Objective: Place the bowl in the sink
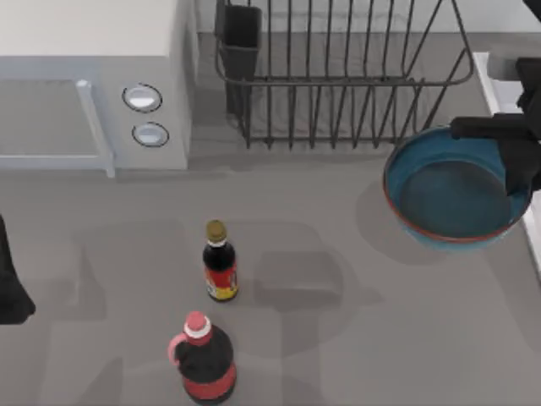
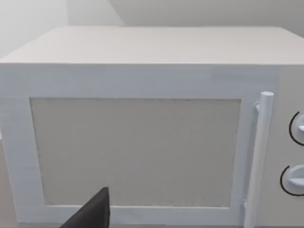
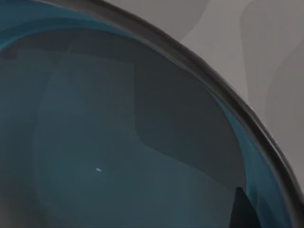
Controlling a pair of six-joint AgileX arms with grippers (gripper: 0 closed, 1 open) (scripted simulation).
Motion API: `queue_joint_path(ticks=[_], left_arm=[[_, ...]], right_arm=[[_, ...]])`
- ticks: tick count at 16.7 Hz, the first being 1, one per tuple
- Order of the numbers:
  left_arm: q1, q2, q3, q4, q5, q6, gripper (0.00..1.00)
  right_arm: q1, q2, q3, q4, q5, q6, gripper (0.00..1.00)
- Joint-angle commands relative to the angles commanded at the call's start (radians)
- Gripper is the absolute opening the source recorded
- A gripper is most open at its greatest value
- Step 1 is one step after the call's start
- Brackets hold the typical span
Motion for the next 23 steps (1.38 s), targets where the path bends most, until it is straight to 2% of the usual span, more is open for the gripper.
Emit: queue_joint_path(ticks=[5,16,19,23], left_arm=[[0.0,0.0,0.0,0.0,0.0,0.0,1.0],[0.0,0.0,0.0,0.0,0.0,0.0,1.0],[0.0,0.0,0.0,0.0,0.0,0.0,1.0],[0.0,0.0,0.0,0.0,0.0,0.0,1.0]], right_arm=[[-0.102,-0.027,-0.184,0.364,-0.124,-0.039,0.0],[-0.509,-0.109,-0.765,1.613,-0.385,-0.184,0.0],[-0.619,-0.147,-0.858,1.854,-0.423,-0.222,0.0],[-0.736,-0.215,-0.926,2.079,-0.451,-0.259,0.0]])
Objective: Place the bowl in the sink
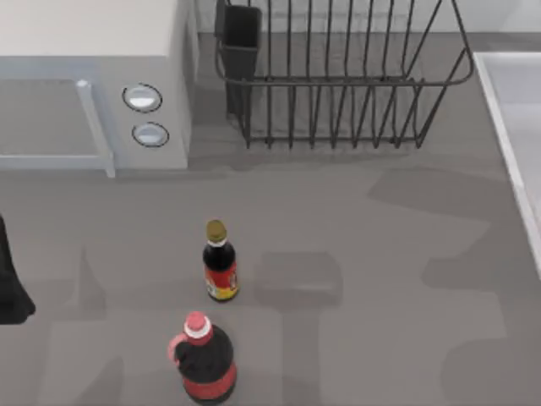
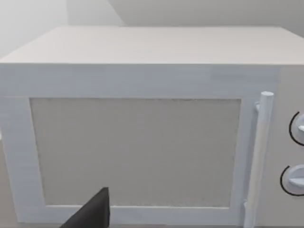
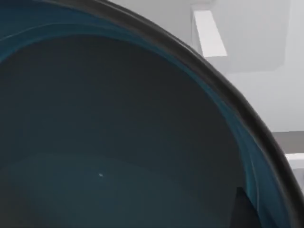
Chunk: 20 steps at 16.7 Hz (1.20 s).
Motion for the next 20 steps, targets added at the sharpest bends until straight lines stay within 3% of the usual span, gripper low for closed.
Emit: queue_joint_path(ticks=[4,12,20], left_arm=[[0.0,0.0,0.0,0.0,0.0,0.0,1.0],[0.0,0.0,0.0,0.0,0.0,0.0,1.0],[0.0,0.0,0.0,0.0,0.0,0.0,1.0]], right_arm=[[-0.058,-0.043,-0.018,0.122,-0.007,-0.015,0.0],[-0.058,-0.004,-0.019,0.164,-0.008,-0.014,0.0],[-0.069,0.431,-0.079,0.667,-0.006,-0.018,0.0]])
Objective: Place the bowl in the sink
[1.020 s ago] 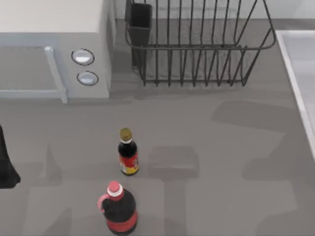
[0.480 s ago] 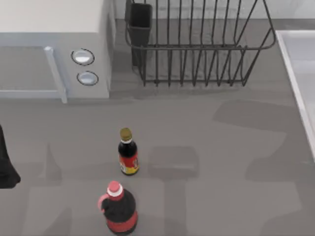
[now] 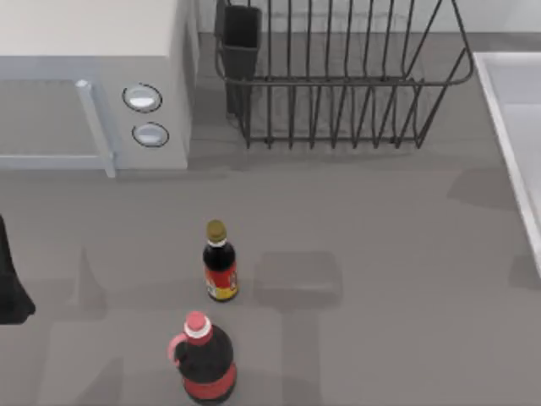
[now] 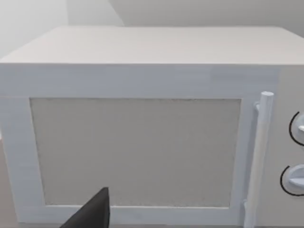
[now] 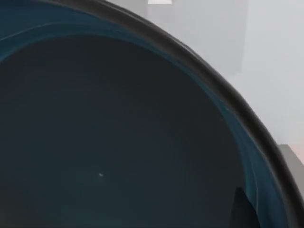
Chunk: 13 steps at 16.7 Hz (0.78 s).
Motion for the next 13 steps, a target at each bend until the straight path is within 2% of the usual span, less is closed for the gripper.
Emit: queue_joint_path(ticks=[5,11,13], left_arm=[[0.0,0.0,0.0,0.0,0.0,0.0,1.0],[0.0,0.0,0.0,0.0,0.0,0.0,1.0],[0.0,0.0,0.0,0.0,0.0,0.0,1.0]], right_arm=[[0.005,0.218,-0.04,0.259,0.007,-0.001,0.0],[0.006,0.247,-0.046,0.29,0.009,-0.001,0.0],[0.006,0.247,-0.046,0.29,0.009,-0.001,0.15]])
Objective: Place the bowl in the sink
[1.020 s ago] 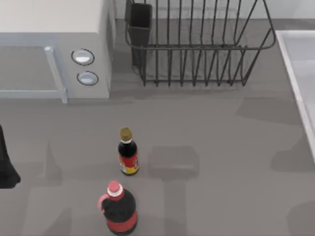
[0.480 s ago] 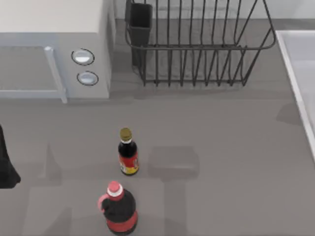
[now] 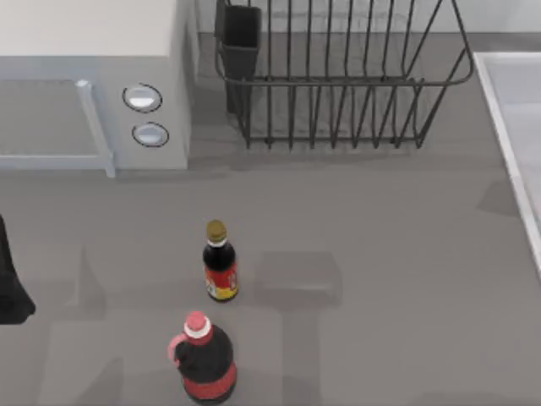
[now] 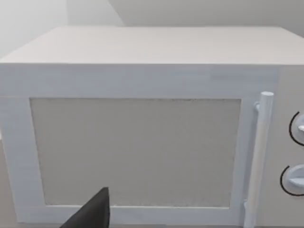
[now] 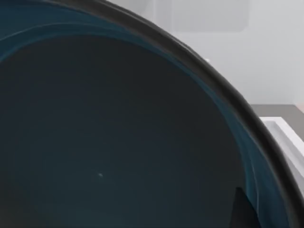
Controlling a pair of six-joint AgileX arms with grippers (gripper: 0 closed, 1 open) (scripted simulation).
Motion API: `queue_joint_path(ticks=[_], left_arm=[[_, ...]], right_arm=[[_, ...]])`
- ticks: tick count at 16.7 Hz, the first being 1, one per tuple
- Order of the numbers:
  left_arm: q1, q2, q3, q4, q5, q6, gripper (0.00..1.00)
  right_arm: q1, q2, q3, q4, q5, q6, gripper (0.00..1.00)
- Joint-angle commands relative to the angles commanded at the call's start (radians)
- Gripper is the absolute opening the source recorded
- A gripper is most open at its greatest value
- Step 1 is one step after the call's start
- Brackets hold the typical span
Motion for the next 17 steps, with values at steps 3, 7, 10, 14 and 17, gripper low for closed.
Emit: queue_joint_path(ticks=[3,7,10,14,17], left_arm=[[0.0,0.0,0.0,0.0,0.0,0.0,1.0],[0.0,0.0,0.0,0.0,0.0,0.0,1.0],[0.0,0.0,0.0,0.0,0.0,0.0,1.0],[0.0,0.0,0.0,0.0,0.0,0.0,1.0],[0.0,0.0,0.0,0.0,0.0,0.0,1.0]], right_arm=[[0.0,0.0,0.0,0.0,0.0,0.0,0.38],[0.0,0.0,0.0,0.0,0.0,0.0,0.68],[0.0,0.0,0.0,0.0,0.0,0.0,0.9],[0.0,0.0,0.0,0.0,0.0,0.0,1.0],[0.0,0.0,0.0,0.0,0.0,0.0,1.0]])
